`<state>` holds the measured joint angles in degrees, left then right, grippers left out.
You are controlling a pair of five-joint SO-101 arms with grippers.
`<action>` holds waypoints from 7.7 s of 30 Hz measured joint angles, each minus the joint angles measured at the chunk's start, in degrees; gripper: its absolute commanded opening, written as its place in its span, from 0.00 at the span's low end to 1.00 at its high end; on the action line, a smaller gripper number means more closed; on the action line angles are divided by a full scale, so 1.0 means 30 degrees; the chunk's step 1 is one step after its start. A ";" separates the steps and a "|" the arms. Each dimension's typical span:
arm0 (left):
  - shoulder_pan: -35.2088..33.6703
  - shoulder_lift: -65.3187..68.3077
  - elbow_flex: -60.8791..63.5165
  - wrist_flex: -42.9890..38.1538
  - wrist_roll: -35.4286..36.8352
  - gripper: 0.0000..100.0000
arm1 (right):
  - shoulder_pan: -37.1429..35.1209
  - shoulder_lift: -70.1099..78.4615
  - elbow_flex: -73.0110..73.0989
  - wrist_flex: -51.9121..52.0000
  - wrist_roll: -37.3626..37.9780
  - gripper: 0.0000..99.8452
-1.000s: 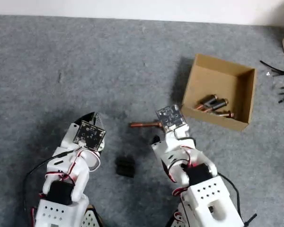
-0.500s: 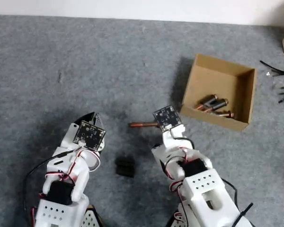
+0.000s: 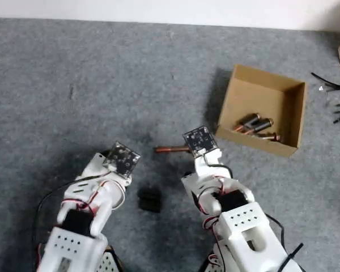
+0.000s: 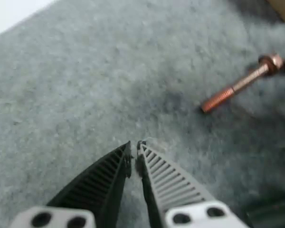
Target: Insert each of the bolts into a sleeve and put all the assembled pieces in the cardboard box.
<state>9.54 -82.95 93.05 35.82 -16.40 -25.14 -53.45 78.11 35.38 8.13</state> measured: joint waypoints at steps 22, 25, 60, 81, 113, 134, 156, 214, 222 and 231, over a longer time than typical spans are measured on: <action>0.1172 1.0286 -0.6242 0.1700 -0.1055 0.04 | 0.2198 0.0000 0.0000 -0.1465 0.0000 0.18; 0.0703 1.0286 -0.6242 0.1348 -0.1055 0.04 | 0.2198 0.0000 0.0000 -0.1641 0.0000 0.18; 0.6330 2.9890 -2.1421 0.2168 -0.6037 0.15 | 0.6271 0.0088 0.0996 -0.4132 -0.1289 0.18; 0.6212 3.3026 -2.4733 0.2725 -0.6125 0.15 | 0.6271 0.0088 0.0996 -0.4132 -0.1289 0.18; 0.6388 3.3201 -2.4674 0.3223 -0.6095 0.01 | 0.6271 0.0088 0.1084 -0.5187 -0.1289 0.18; 0.0996 1.5502 -1.2249 0.1436 0.0645 0.01 | 0.6271 0.0088 0.1084 -0.5509 -0.1289 0.18; -0.6359 -0.4190 0.1055 -0.5216 0.5568 0.01 | -0.2227 0.0088 -0.2227 0.1407 0.3575 0.18; -0.6388 -0.4278 0.1055 -0.5216 0.5568 0.01 | -1.0081 1.2513 -0.8557 0.2725 0.5304 0.18; -0.6388 -0.4278 0.1055 -0.5216 0.5568 0.01 | -0.9465 1.4212 -0.8615 0.2549 0.5304 0.18; -0.6388 -0.4278 0.1055 -0.5216 0.5568 0.01 | -0.9201 1.4359 -0.8557 0.1846 0.5333 0.01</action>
<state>-9.63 -95.78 96.22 20.18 0.31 -52.75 -10.37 52.44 40.92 24.13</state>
